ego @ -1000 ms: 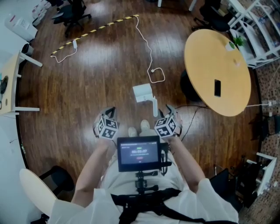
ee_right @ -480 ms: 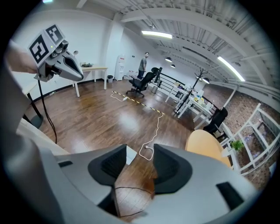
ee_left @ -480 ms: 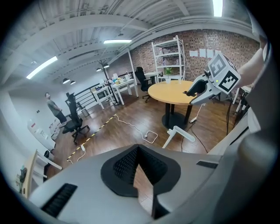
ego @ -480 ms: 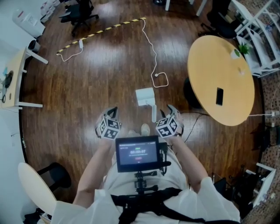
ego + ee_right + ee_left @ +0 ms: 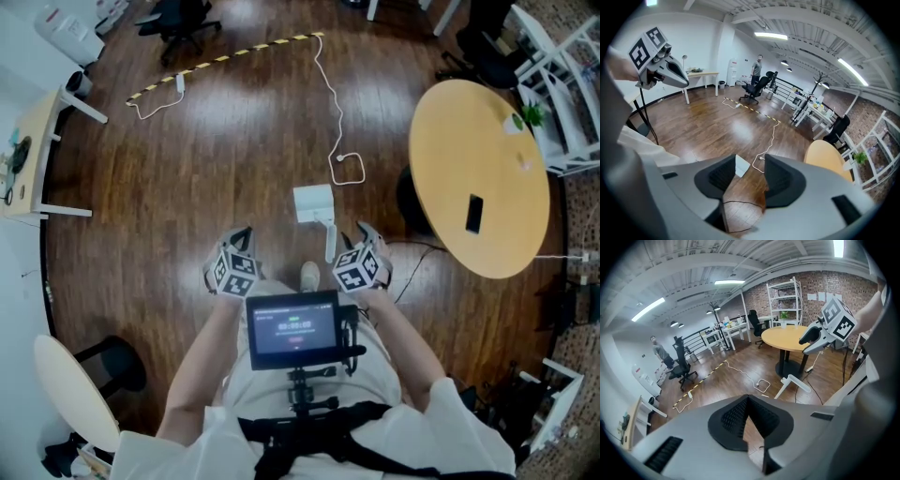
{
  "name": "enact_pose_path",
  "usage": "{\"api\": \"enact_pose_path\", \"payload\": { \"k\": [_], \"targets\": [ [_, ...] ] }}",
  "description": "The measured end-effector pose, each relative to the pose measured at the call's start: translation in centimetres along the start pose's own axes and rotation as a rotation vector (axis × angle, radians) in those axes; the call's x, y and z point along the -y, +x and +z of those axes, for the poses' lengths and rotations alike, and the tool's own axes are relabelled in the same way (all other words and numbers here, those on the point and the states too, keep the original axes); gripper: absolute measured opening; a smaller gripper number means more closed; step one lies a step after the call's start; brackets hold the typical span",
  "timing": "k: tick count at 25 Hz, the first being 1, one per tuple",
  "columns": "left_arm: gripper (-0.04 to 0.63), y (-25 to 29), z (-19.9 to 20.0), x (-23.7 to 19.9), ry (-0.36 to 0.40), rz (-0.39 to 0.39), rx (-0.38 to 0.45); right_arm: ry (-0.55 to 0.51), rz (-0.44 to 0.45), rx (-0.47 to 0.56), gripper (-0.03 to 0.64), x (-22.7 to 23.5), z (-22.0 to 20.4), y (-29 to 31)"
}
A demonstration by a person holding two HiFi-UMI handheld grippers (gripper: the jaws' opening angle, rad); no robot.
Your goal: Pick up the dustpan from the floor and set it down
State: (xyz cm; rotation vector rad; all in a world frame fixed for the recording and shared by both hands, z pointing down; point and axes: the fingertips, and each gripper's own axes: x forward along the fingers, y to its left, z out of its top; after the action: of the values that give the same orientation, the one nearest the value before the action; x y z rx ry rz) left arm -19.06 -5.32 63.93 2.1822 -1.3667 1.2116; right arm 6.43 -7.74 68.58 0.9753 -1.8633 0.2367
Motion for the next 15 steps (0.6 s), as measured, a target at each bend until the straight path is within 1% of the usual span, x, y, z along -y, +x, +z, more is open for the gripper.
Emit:
{"api": "enact_pose_path", "payload": {
  "k": [3, 7, 12, 15],
  "targets": [
    [-0.006, 0.9, -0.1, 0.1, 0.005, -0.013, -0.006, 0.002, 0.01, -0.003, 0.204, -0.2, 0.2, 0.5],
    [-0.005, 1.8, -0.3, 0.2, 0.019, -0.047, -0.01, 0.022, 0.015, -0.041, 0.204, -0.7, -0.5, 1.4],
    [-0.006, 2.7, -0.4, -1.1, 0.05, -0.069, -0.017, 0.048, 0.014, -0.072, 0.206, -1.3, -0.4, 2.7],
    [-0.006, 3.1, -0.5, -2.3, 0.067, -0.076, -0.023, 0.07, 0.015, -0.097, 0.225, -2.0, -0.6, 3.9]
  ]
}}
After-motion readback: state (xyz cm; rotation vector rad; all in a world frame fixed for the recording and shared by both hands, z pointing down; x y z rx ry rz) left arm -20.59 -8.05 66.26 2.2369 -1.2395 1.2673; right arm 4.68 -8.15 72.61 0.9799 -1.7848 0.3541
